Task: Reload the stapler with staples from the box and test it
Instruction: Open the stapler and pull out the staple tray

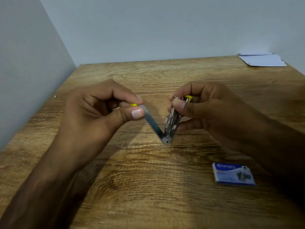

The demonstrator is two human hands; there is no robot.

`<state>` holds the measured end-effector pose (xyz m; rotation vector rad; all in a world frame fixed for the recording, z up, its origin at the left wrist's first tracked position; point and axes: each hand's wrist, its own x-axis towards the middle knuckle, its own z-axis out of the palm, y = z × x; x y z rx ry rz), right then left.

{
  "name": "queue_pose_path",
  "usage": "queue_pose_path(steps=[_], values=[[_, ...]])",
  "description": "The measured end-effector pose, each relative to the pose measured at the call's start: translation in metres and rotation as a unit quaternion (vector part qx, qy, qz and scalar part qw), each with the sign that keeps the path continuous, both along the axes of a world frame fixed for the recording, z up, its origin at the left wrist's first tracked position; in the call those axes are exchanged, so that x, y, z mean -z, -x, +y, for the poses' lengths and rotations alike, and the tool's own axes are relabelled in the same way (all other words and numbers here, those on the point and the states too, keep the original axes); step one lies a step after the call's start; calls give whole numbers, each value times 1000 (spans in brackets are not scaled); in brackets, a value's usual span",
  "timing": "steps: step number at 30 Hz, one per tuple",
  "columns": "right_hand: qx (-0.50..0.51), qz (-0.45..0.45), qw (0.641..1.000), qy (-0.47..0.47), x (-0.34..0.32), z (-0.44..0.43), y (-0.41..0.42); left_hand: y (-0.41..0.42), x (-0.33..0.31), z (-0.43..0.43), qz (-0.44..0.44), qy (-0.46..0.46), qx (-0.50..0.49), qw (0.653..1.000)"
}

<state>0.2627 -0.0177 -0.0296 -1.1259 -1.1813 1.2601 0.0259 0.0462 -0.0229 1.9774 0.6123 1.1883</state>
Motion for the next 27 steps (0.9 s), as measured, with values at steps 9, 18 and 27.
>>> queue_pose_path(steps=[9, 18, 27], values=[[-43, -159, 986, -14, -2, 8, -21, 23, 10, -5, 25, -39, -21, 999], [-55, -309, 949, -15, -2, 9, -24, 63, 37, 0, 100, 48, -62, 992], [-91, -373, 923, 1, 0, 11, -28, 56, 39, -4, 234, -8, -28, 972]])
